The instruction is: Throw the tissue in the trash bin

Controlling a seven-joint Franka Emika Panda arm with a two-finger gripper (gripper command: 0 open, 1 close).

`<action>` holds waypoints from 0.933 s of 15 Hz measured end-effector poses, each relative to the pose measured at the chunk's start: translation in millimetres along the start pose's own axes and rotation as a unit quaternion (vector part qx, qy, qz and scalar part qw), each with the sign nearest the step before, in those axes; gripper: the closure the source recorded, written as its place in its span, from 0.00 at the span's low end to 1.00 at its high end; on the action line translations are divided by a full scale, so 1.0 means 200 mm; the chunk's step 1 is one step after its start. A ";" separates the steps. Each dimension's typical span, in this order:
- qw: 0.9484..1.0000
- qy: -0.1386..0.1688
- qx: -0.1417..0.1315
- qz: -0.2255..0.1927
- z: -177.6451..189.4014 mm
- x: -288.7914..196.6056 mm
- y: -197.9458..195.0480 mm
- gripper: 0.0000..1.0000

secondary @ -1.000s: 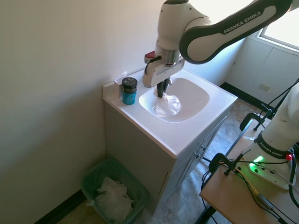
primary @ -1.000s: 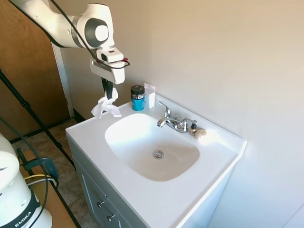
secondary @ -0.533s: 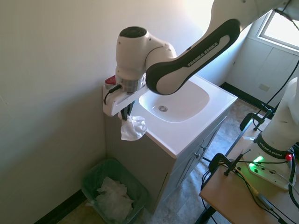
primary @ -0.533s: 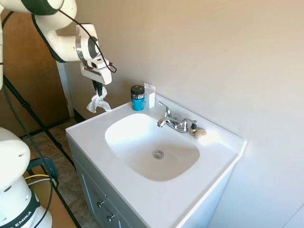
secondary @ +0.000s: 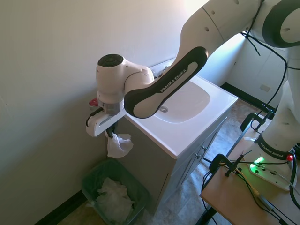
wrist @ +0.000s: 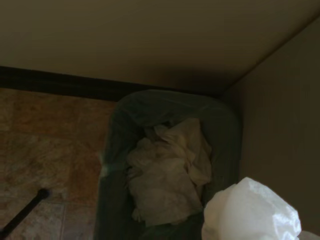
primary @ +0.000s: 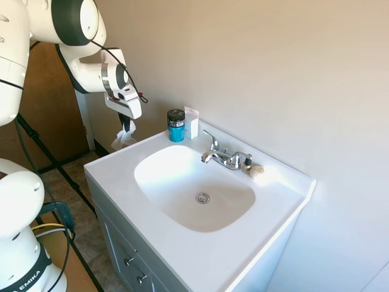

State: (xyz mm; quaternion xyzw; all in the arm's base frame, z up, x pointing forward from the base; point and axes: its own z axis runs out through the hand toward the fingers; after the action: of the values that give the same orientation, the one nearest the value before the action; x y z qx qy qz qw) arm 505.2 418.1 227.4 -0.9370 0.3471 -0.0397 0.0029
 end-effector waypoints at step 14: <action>1.000 -0.015 -0.004 0.007 -0.18 0.08 0.00 0.00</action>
State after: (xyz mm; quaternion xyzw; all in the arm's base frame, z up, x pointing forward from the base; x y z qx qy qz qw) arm 514.5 407.9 263.5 -0.9352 0.3534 -0.0237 0.0044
